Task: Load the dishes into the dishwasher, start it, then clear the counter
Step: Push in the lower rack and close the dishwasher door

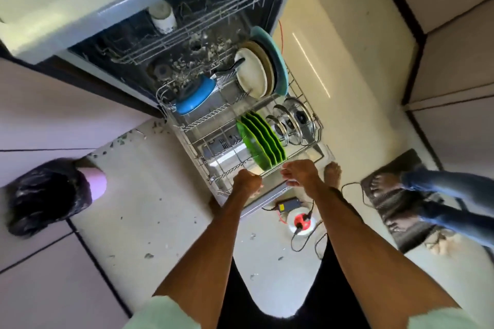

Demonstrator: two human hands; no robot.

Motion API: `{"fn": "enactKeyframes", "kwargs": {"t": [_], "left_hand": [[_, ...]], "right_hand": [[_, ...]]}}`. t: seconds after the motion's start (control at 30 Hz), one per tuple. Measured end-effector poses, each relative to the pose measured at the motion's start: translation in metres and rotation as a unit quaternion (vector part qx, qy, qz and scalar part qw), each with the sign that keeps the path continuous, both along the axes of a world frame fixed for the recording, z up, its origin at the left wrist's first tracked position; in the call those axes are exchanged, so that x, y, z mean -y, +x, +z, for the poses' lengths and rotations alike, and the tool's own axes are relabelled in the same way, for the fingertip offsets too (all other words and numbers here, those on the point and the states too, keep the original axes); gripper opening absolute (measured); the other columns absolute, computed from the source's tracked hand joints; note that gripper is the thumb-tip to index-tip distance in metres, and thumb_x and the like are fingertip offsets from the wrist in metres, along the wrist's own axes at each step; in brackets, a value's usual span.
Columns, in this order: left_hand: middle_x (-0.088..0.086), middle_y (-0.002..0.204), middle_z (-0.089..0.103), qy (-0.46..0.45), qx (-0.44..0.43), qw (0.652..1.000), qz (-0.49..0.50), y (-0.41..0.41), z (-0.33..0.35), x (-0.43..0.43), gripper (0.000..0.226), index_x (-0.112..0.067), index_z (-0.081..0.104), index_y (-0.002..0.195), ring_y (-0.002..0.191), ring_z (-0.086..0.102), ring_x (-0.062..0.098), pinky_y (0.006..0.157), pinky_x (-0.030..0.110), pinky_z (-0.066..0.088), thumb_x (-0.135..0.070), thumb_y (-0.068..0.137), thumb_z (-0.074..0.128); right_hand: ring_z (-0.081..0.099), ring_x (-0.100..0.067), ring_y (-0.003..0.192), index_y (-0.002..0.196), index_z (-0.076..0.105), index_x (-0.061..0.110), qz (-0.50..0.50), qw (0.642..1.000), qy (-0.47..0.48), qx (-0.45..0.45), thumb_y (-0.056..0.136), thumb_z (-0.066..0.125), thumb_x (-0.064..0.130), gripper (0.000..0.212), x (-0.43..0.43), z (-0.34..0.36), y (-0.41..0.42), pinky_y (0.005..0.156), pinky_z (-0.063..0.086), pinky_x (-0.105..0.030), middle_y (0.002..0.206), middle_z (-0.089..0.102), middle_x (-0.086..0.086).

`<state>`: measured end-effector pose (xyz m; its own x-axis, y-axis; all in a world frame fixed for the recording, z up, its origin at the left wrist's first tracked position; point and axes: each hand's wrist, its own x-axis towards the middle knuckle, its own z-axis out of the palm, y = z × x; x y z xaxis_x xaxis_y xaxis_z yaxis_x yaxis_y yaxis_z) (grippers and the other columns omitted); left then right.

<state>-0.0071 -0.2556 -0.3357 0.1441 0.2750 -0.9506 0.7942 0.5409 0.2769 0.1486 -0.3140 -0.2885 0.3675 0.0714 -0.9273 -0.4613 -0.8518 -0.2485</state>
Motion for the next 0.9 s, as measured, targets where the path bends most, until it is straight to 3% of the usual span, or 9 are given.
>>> {"fn": "enactKeyframes", "kwargs": {"t": [0.13, 0.27, 0.37, 0.47, 0.53, 0.67, 0.8, 0.9], "left_hand": [[0.015, 0.092, 0.076, -0.010, -0.003, 0.995, 0.096, 0.014, -0.023, -0.006, 0.011, -0.006, 0.072, 0.085, 0.071, 0.071, 0.023, 0.058, 0.026, 0.059, -0.013, 0.089, 0.063], [0.015, 0.071, 0.073, -0.032, -0.053, 0.972, 0.225, 0.025, -0.065, -0.001, 0.010, 0.003, 0.071, 0.076, 0.065, 0.072, 0.025, 0.071, 0.042, 0.063, -0.002, 0.085, 0.067], [0.009, 0.052, 0.060, -0.031, -0.097, 0.954, 0.284, 0.037, -0.075, 0.020, 0.029, 0.000, 0.060, 0.064, 0.043, 0.059, 0.016, 0.052, 0.027, 0.054, 0.003, 0.092, 0.055], [0.007, 0.047, 0.055, -0.043, -0.117, 0.950, 0.286, 0.042, -0.084, 0.042, 0.034, -0.001, 0.053, 0.062, 0.034, 0.049, 0.013, 0.033, 0.017, 0.040, 0.001, 0.095, 0.047], [0.001, 0.036, 0.047, -0.035, -0.118, 0.948, 0.294, 0.046, -0.088, 0.050, 0.039, -0.005, 0.045, 0.058, 0.025, 0.040, 0.010, 0.030, 0.013, 0.029, 0.001, 0.097, 0.043], [0.008, 0.055, 0.060, -0.028, -0.109, 0.942, 0.317, 0.063, -0.079, 0.048, 0.030, -0.001, 0.060, 0.065, 0.041, 0.054, 0.014, 0.042, 0.018, 0.045, -0.002, 0.093, 0.051], [0.011, 0.069, 0.064, -0.014, -0.098, 0.932, 0.349, 0.071, -0.085, 0.048, 0.020, 0.001, 0.065, 0.079, 0.052, 0.058, 0.017, 0.054, 0.024, 0.049, -0.006, 0.094, 0.053], [0.012, 0.073, 0.060, -0.038, -0.106, 0.910, 0.400, 0.067, -0.107, 0.059, 0.017, -0.002, 0.059, 0.082, 0.058, 0.056, 0.020, 0.062, 0.029, 0.051, -0.013, 0.094, 0.054]], "right_hand": [[0.060, -0.019, 0.062, 0.081, 0.064, 0.005, 0.072, 0.997, -0.026, -0.010, 0.095, 0.061, 0.005, 0.015, -0.012, -0.024, 0.024, 0.052, 0.049, -0.028, 0.078, 0.065, -0.013], [0.064, -0.018, 0.064, 0.092, 0.068, 0.002, 0.161, 0.986, -0.037, -0.030, 0.095, 0.063, 0.009, 0.009, -0.011, -0.071, 0.047, 0.051, 0.053, -0.028, 0.082, 0.069, -0.013], [0.066, -0.022, 0.070, 0.102, 0.069, -0.003, 0.225, 0.972, -0.027, -0.058, 0.097, 0.061, 0.011, 0.017, -0.005, -0.106, 0.064, 0.062, 0.057, -0.034, 0.092, 0.071, -0.018], [0.065, -0.018, 0.065, 0.110, 0.068, -0.004, 0.254, 0.965, -0.025, -0.063, 0.098, 0.061, 0.012, 0.021, 0.002, -0.124, 0.078, 0.052, 0.056, -0.029, 0.082, 0.070, -0.012], [0.063, -0.016, 0.062, 0.110, 0.067, -0.003, 0.250, 0.965, -0.023, -0.076, 0.099, 0.060, 0.011, 0.019, 0.005, -0.126, 0.088, 0.047, 0.055, -0.025, 0.080, 0.068, -0.011], [0.065, -0.018, 0.065, 0.110, 0.069, -0.004, 0.245, 0.966, -0.021, -0.078, 0.098, 0.060, 0.010, 0.021, 0.015, -0.129, 0.095, 0.055, 0.057, -0.031, 0.090, 0.070, -0.015], [0.069, -0.026, 0.075, 0.104, 0.069, -0.004, 0.204, 0.977, -0.012, -0.066, 0.096, 0.061, 0.010, 0.018, 0.024, -0.139, 0.096, 0.059, 0.057, -0.033, 0.094, 0.072, -0.018], [0.062, -0.020, 0.059, 0.091, 0.064, 0.003, 0.116, 0.991, -0.009, -0.067, 0.095, 0.063, 0.013, 0.011, 0.034, -0.160, 0.092, 0.051, 0.056, -0.029, 0.071, 0.064, -0.011]]}}
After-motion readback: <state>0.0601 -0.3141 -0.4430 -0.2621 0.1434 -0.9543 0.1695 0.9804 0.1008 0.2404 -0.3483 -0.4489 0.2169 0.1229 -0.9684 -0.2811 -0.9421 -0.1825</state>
